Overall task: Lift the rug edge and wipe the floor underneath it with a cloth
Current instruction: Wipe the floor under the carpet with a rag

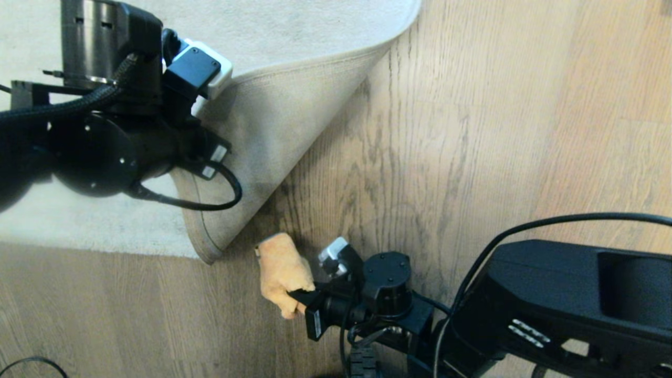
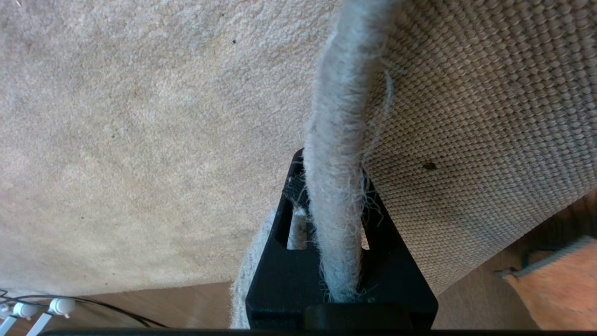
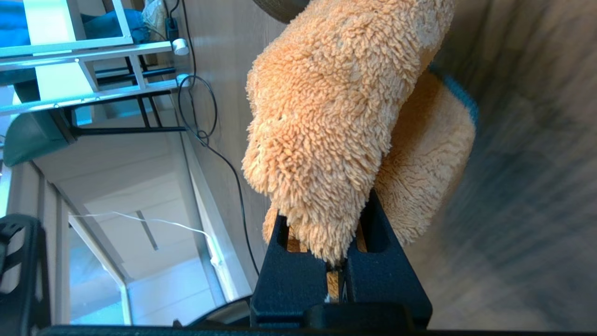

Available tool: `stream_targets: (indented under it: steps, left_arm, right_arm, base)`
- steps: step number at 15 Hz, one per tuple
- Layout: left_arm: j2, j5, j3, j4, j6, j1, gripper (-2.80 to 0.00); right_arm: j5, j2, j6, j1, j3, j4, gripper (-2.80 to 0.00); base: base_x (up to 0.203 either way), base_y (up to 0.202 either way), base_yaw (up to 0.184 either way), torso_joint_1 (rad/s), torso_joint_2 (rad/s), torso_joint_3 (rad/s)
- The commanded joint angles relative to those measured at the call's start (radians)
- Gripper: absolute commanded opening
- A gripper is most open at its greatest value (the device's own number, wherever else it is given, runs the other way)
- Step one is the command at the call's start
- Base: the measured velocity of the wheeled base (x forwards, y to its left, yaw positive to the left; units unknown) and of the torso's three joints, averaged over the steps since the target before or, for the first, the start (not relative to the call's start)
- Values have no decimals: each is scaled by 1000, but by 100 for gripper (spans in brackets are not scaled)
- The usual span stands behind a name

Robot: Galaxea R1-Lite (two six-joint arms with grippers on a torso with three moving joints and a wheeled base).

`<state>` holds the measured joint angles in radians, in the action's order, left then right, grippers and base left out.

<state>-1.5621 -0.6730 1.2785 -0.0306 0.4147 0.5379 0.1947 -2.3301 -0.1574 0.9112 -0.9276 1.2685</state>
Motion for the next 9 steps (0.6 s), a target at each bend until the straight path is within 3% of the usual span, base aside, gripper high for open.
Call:
stream_targets:
  steps: [1, 5, 9]
  left_arm:
    - [-7, -4, -2, 0, 1, 1, -280]
    - [-6, -5, -4, 0, 1, 9, -280]
    - [-3, -4, -4, 0, 1, 16, -280]
  right_arm:
    - [-5, -72, -34, -5, -18, 47, -280]
    - [-21, -49, -37, -101, 132, 185, -280]
    - [-21, 107, -36, -208, 285, 246, -280]
  base:
    - [0, 0, 0, 0, 0, 0]
    - [0, 0, 0, 0, 0, 0]
    - [0, 0, 0, 0, 0, 0]
